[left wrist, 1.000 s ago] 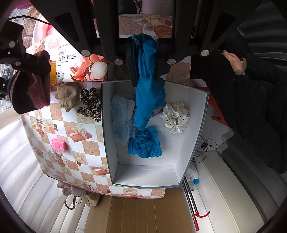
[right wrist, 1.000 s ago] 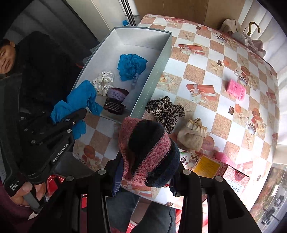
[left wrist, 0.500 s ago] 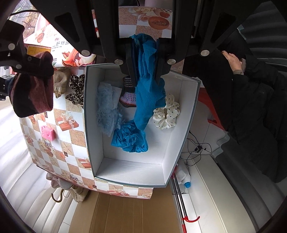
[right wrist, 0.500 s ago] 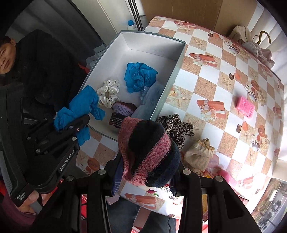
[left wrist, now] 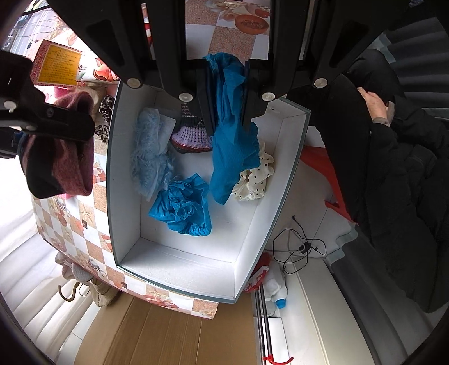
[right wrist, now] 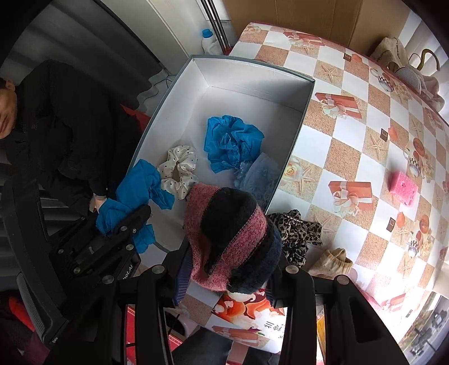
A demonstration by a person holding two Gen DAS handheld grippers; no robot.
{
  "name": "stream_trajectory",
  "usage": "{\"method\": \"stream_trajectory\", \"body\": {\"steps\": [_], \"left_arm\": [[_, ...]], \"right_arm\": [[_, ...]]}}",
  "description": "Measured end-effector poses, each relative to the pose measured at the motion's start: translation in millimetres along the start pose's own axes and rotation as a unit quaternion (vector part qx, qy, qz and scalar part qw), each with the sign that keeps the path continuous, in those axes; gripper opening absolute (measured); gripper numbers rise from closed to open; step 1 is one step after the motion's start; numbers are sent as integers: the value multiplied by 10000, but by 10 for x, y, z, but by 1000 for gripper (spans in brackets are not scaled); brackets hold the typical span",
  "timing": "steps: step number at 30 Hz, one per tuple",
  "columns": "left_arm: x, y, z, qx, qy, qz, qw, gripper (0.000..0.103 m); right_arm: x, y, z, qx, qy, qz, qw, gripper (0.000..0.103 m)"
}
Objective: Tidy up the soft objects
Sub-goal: 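Open both tools to drop the glove and knit item into the box, then grasp the leopard-print scrunchie with the left tool while the right tool grasps a pink foam sponge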
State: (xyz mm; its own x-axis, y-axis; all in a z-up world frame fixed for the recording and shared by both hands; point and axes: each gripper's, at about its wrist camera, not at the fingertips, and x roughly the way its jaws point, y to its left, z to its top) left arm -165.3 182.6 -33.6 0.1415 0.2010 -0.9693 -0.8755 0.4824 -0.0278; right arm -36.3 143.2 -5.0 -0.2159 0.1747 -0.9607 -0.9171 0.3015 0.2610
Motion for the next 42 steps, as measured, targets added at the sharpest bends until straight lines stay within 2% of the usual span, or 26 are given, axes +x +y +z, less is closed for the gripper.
{"method": "stream_trajectory", "body": {"steps": [14, 15, 16, 17, 18, 19, 21, 22, 24, 28, 30, 32, 37, 40, 41, 42], "left_arm": [[146, -78, 81, 63, 115, 14, 9999, 18], [138, -84, 78, 78, 74, -10, 9999, 20], [127, -88, 72, 81, 36, -35, 10000, 32], [114, -93, 65, 76, -7, -52, 10000, 53], [98, -97, 65, 74, -64, -68, 9999, 64], [72, -99, 59, 72, -152, -87, 9998, 82], [34, -108, 56, 94, -244, -122, 9996, 84], [36, -114, 64, 113, -195, -191, 9996, 85], [27, -111, 73, 74, -167, -456, 9988, 88], [-83, -153, 81, 126, -405, -333, 9985, 94], [-150, -195, 83, 167, -493, -466, 9976, 95], [-222, -268, 96, 263, -559, -629, 9961, 103], [-339, -671, 82, 853, -558, -861, 9911, 103], [-339, -1015, 41, 1327, -406, -927, 9860, 103], [-322, -1139, 20, 1483, -350, -926, 9840, 103], [-292, -1257, -3, 1637, -279, -890, 9821, 103]], "right_arm": [[136, -56, 169, 159, 8, 132, 9998, 43], [140, -62, 179, 167, 3, 162, 9997, 43], [143, -69, 190, 176, -5, 190, 9997, 43], [144, -74, 202, 184, -16, 211, 9996, 45], [143, -79, 213, 189, -20, 239, 9995, 47], [143, -85, 222, 196, -6, 265, 9995, 51], [111, -103, 228, 229, -65, 185, 9995, 81], [77, -121, 232, 265, -136, 99, 9995, 85], [34, -176, 241, 366, -147, 118, 9992, 87], [-76, -381, 229, 676, -96, 167, 9975, 87], [-176, -525, 194, 835, -77, 165, 9963, 87], [-276, -713, 145, 1056, 34, 256, 9941, 87], [-579, -1250, -114, 1679, 171, 438, 9847, 87], [-752, -1577, -328, 2059, 199, 508, 9770, 88], [-796, -1679, -392, 2153, 219, 513, 9749, 102], [-840, -1776, -452, 2220, 189, 492, 9736, 103]]}}
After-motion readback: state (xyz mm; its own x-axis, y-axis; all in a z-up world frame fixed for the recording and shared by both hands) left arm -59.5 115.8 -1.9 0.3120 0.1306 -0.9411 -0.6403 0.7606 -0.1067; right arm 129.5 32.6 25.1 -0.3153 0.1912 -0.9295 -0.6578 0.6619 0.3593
